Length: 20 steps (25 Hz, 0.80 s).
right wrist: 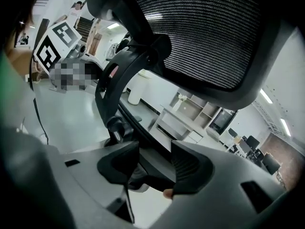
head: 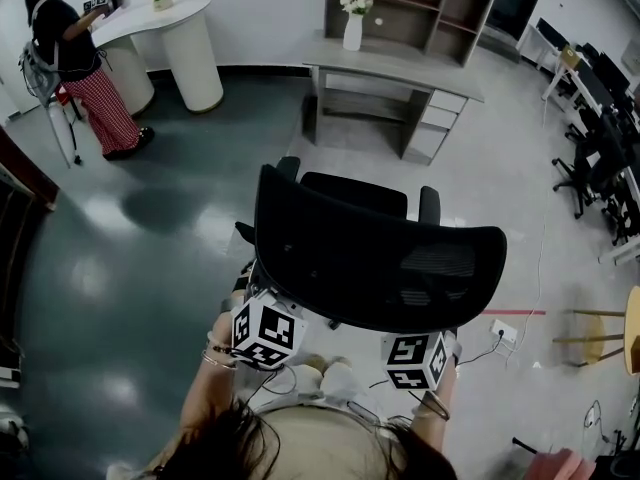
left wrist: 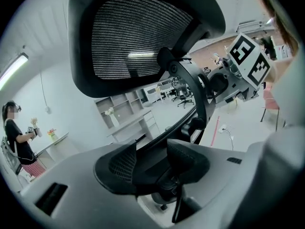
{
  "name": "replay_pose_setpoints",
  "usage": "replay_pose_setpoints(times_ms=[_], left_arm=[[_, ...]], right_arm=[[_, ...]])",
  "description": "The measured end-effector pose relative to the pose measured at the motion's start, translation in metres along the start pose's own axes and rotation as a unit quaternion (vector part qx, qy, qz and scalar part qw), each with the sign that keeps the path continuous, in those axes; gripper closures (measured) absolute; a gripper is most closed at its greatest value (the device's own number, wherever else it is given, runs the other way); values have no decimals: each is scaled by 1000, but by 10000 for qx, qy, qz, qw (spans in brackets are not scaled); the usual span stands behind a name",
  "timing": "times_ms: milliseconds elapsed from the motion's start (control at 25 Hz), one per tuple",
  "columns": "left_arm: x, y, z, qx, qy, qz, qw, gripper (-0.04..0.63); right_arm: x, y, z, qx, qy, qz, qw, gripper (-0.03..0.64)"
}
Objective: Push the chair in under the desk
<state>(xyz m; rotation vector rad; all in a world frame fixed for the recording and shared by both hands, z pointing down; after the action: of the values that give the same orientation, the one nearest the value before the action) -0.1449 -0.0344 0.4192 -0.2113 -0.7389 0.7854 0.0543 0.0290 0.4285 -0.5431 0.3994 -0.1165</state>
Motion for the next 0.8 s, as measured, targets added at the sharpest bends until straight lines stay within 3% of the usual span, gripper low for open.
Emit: replay_pose_setpoints(times_ms=[800], left_arm=[[-41, -60, -11, 32, 7, -20, 10000, 397]], right_arm=[[37, -58, -27, 17, 44, -37, 10000, 408]])
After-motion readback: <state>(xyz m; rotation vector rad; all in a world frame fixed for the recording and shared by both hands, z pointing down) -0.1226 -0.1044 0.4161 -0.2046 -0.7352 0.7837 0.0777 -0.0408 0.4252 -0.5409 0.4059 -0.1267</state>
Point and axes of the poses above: the fingertips, and each gripper's own axes: y backward along the fingers, x to its right, z out of its underside, the point moved 5 cm from there along y, backward along the fingers, and after that the axes turned 9 degrees about -y, right-handed, at the moved point
